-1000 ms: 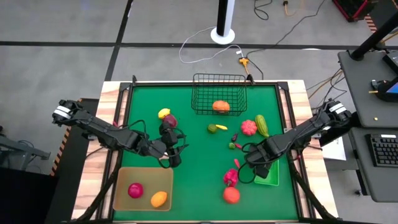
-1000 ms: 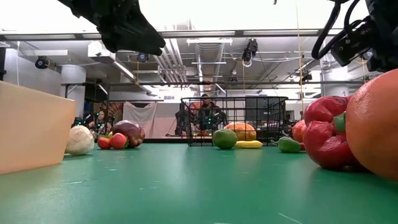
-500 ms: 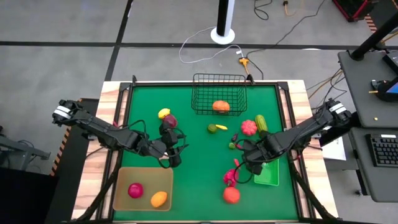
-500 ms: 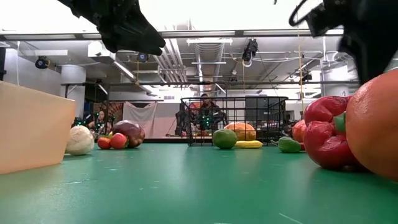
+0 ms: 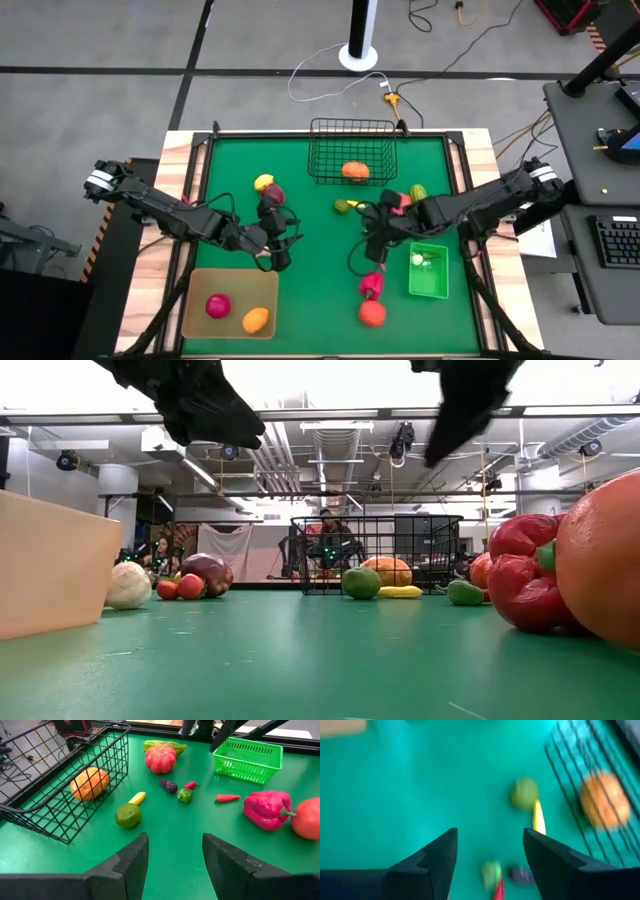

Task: Sort produce into baskets
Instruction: Put the green lime into the orange bin

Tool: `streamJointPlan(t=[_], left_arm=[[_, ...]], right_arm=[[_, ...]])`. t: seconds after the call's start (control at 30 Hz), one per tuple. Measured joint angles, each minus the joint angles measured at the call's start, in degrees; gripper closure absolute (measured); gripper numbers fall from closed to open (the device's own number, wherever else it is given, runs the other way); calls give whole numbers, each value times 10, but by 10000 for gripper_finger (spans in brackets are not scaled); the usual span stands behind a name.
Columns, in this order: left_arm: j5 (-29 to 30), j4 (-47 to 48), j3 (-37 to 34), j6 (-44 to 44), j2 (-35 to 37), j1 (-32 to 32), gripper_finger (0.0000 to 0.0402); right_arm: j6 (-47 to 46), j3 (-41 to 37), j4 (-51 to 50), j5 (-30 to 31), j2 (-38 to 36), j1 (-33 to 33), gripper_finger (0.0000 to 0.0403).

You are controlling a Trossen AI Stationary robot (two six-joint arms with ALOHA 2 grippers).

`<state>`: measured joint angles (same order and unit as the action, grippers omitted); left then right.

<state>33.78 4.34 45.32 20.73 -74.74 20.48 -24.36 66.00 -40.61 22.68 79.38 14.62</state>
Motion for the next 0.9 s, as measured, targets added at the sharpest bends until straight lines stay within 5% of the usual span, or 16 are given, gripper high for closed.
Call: streamJointPlan(t=[0.47,0.9], left_arm=[[1,23,0,0,0,29,233],[24,44,-2,0,0,29,233]], right_arm=[[180,-119,352,0,14,-68,130],[163,-104,376,44,137,-93,109]])
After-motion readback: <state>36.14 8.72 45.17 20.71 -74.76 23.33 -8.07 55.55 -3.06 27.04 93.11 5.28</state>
